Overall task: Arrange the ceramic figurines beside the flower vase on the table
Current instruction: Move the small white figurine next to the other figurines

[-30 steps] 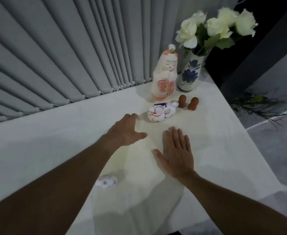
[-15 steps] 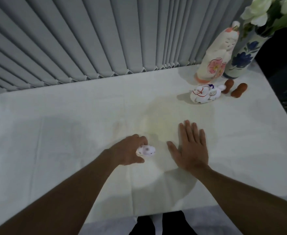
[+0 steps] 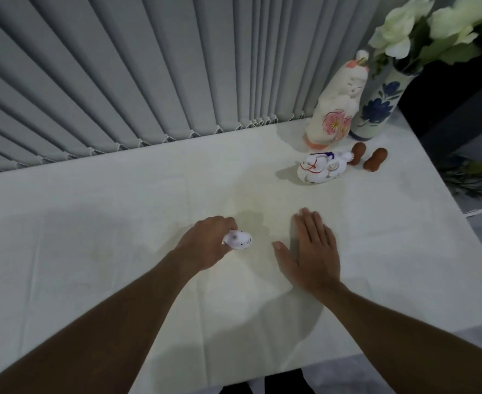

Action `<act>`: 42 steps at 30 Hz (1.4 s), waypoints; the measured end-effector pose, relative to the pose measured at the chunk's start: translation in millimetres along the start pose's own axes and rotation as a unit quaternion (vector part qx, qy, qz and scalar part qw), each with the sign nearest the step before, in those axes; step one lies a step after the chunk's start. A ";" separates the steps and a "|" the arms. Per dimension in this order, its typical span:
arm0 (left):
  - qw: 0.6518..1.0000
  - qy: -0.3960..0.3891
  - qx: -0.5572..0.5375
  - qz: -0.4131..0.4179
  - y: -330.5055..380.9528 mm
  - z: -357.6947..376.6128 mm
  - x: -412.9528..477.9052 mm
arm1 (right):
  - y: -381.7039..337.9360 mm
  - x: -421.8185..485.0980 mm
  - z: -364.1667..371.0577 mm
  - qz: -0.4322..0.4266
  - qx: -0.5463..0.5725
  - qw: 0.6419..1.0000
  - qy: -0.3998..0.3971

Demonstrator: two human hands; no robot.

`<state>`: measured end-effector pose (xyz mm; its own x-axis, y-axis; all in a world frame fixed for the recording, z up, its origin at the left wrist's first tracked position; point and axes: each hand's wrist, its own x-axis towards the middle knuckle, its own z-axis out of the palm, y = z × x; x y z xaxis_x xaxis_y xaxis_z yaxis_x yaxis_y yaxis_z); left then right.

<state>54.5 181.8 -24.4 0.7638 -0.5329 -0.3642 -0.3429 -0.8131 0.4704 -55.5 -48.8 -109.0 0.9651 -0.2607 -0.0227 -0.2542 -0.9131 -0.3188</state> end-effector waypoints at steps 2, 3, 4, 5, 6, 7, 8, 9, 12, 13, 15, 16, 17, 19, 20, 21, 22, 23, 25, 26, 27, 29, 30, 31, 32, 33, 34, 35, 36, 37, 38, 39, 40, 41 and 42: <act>1.000 0.023 -0.016 -0.007 8.5 -4.8 20.0 | 15.2 11.3 -6.6 0.040 0.003 0.999 0.004; 0.999 0.032 -0.025 -0.009 13.4 -7.5 30.4 | 24.1 17.6 -10.3 0.061 0.003 0.998 0.005; 0.999 0.040 -0.033 -0.011 17.4 -9.2 41.7 | 33.0 24.5 -14.0 0.080 0.000 0.997 0.004; 0.998 0.045 -0.039 -0.011 22.1 -11.5 53.7 | 41.3 31.5 -17.3 0.095 -0.005 0.995 0.000; 0.998 0.049 -0.044 -0.013 26.5 -13.7 65.8 | 48.0 37.9 -19.6 0.107 -0.011 0.994 -0.006; 0.997 0.052 -0.046 -0.015 31.6 -16.8 78.3 | 53.0 43.3 -20.8 0.115 -0.017 0.993 -0.011; 0.997 0.055 -0.047 -0.015 35.9 -19.7 91.0 | 56.3 47.2 -21.4 0.117 -0.022 0.993 -0.014; 0.997 0.056 -0.046 -0.015 40.4 -22.7 103.7 | 58.5 49.7 -21.3 0.116 -0.027 0.993 -0.015; 0.998 0.055 -0.042 -0.007 51.4 -30.3 137.6 | 58.4 50.8 -21.3 0.110 -0.036 0.993 -0.020; 0.998 0.055 -0.040 -0.005 54.2 -32.8 147.0 | 57.2 50.9 -21.9 0.111 -0.034 0.993 -0.020; 0.998 0.055 -0.037 -0.007 60.9 -35.6 166.0 | 58.1 52.7 -23.9 0.116 -0.028 0.993 -0.019; 0.998 0.054 -0.032 -0.010 61.2 -37.8 168.9 | 54.1 51.9 -24.8 0.112 -0.026 0.993 -0.018; 0.998 0.053 -0.027 -0.010 62.6 -38.1 175.4 | 53.9 52.2 -25.5 0.113 -0.024 0.993 -0.018; 0.998 0.051 -0.020 -0.005 64.6 -37.7 188.1 | 55.1 54.4 -25.9 0.119 -0.022 0.992 -0.025; 0.999 0.050 -0.017 -0.003 65.4 -37.5 190.8 | 55.2 54.8 -26.4 0.121 -0.022 0.992 -0.030; 0.999 0.051 -0.016 0.000 66.5 -37.2 192.4 | 55.8 55.0 -26.6 0.122 -0.022 0.992 -0.032; 0.999 0.050 -0.017 0.003 67.1 -37.4 193.5 | 56.6 55.2 -26.5 0.122 -0.022 0.992 -0.034; 0.999 0.045 -0.017 0.006 67.3 -37.8 193.8 | 56.7 55.7 -26.8 0.122 -0.022 0.992 -0.036; 0.999 0.027 -0.021 0.008 66.0 -39.4 194.3 | 56.7 56.3 -27.0 0.123 -0.021 0.991 -0.038; 0.999 0.020 -0.025 0.012 65.9 -40.7 193.9 | 56.8 56.0 -26.9 0.123 -0.023 0.991 -0.037; 0.999 0.017 -0.028 0.020 65.7 -41.8 193.8 | 56.6 56.0 -27.3 0.122 -0.025 0.991 -0.037; 0.999 0.018 -0.028 0.037 64.3 -42.5 193.5 | 55.9 55.9 -27.9 0.122 -0.028 0.991 -0.038; 0.999 0.018 -0.027 0.044 64.1 -42.1 193.4 | 55.7 55.8 -28.4 0.123 -0.027 0.991 -0.037; 0.998 0.019 -0.025 0.051 64.2 -42.0 193.3 | 55.5 56.0 -28.6 0.123 -0.026 0.991 -0.037; 0.998 0.020 -0.024 0.057 63.7 -42.1 193.6 | 55.4 56.2 -29.1 0.124 -0.026 0.991 -0.039; 0.998 0.020 -0.023 0.061 63.0 -42.1 193.8 | 55.3 56.3 -29.5 0.124 -0.027 0.991 -0.042; 0.997 0.020 -0.023 0.065 61.9 -42.3 194.2 | 55.4 56.4 -30.2 0.125 -0.027 0.991 -0.045; 0.997 0.021 -0.024 0.069 60.6 -42.4 194.5 | 55.3 56.4 -30.6 0.125 -0.027 0.991 -0.047; 0.997 0.023 -0.025 0.075 60.0 -42.6 194.3 | 55.4 56.4 -30.9 0.125 -0.026 0.991 -0.047; 0.996 0.026 -0.027 0.081 59.3 -42.2 194.2 | 55.1 56.7 -31.3 0.126 -0.025 0.991 -0.047; 0.995 0.029 -0.026 0.087 59.3 -41.9 193.9 | 54.8 56.9 -31.4 0.126 -0.024 0.991 -0.047; 0.995 0.032 -0.024 0.092 59.8 -41.9 193.4 | 54.4 57.2 -31.7 0.126 -0.022 0.991 -0.047; 0.995 0.035 -0.022 0.096 59.8 -41.7 193.3 | 54.3 57.4 -31.6 0.126 -0.020 0.991 -0.045; 0.994 0.037 -0.023 0.099 59.1 -41.5 193.5 | 54.5 57.6 -31.4 0.127 -0.020 0.991 -0.044; 0.994 0.038 -0.025 0.099 58.6 -41.2 193.5 | 55.0 57.5 -31.3 0.128 -0.023 0.991 -0.045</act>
<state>204.7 40.7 -34.2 0.7238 -0.6606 -0.1994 -0.4644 -0.6800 0.5673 -16.0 -123.8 -98.2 0.8701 -0.4583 -0.1816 -0.4915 -0.8347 -0.2484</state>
